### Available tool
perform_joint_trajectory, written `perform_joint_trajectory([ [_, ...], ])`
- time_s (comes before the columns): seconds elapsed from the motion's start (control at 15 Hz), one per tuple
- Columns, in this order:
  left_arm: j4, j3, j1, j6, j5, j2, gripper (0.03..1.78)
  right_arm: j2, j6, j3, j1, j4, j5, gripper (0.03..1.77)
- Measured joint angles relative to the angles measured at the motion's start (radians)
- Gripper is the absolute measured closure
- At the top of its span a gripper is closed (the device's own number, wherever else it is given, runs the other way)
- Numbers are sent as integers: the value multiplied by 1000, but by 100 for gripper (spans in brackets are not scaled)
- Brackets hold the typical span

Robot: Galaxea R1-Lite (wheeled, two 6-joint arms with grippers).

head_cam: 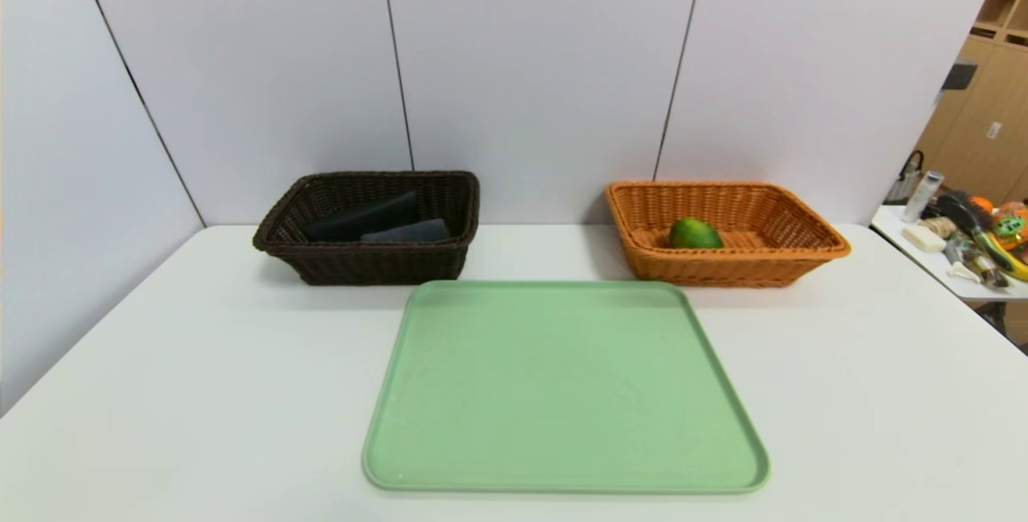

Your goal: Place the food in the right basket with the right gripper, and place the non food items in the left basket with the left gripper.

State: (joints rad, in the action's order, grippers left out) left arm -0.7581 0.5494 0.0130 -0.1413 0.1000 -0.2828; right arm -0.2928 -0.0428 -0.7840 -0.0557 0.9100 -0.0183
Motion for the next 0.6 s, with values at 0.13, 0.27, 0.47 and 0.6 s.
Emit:
perform_joint_trajectory([
  [0.13,-1,-25,-15,11,14,47,12,36,-1,9,17,17,0,11],
  [0.27,-1,-42,-20,20,16,80,12,69,-2,16,30,17,1,11],
  [0.47,10,-78,-20,22,11,119,12,160,-27,70,47,14,10,11],
  [0.6,30,-125,-18,34,5,153,12,232,-38,110,53,-15,11,11],
])
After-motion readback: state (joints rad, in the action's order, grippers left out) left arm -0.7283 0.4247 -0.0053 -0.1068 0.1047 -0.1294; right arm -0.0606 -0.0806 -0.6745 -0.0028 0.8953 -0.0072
